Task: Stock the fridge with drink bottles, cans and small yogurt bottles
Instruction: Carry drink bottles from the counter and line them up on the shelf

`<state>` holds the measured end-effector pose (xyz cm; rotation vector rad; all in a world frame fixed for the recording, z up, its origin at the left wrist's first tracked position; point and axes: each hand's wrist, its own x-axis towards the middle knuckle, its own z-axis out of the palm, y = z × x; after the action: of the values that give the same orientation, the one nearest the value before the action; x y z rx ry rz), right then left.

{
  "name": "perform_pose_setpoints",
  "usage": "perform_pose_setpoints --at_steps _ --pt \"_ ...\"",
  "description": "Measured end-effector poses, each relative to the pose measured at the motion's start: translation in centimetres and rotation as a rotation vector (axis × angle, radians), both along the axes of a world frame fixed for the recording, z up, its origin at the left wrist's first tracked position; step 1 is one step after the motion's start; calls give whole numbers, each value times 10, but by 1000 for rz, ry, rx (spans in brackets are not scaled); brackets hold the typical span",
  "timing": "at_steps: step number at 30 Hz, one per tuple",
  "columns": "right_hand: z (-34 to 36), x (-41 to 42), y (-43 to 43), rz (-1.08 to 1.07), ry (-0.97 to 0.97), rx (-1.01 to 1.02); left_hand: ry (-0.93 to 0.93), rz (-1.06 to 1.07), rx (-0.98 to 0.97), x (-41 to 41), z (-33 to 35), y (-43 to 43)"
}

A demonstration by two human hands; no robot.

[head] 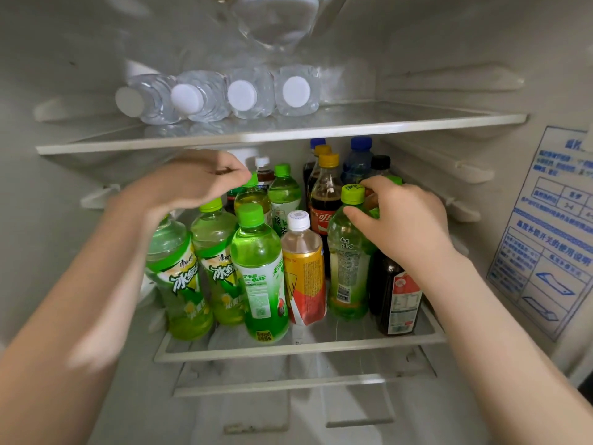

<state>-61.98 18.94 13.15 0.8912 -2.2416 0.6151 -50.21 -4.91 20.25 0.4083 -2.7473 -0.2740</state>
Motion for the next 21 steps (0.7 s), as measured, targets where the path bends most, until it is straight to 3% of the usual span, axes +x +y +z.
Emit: perform_pose_setpoints --at_steps 4,7,10,13,21 --pt "3 1 0 -4 -26 24 -130 -128 134 12 -2 14" --pt "5 4 -4 -9 22 -28 -217 -130 46 17 -13 19" --pt "8 12 -14 39 85 -143 -151 -147 -83 16 -25 23" --pt "12 17 -29 58 134 -192 -63 -181 -88 19 -33 22" --pt "24 21 -64 319 -20 -37 50 -156 -193 46 -47 27"
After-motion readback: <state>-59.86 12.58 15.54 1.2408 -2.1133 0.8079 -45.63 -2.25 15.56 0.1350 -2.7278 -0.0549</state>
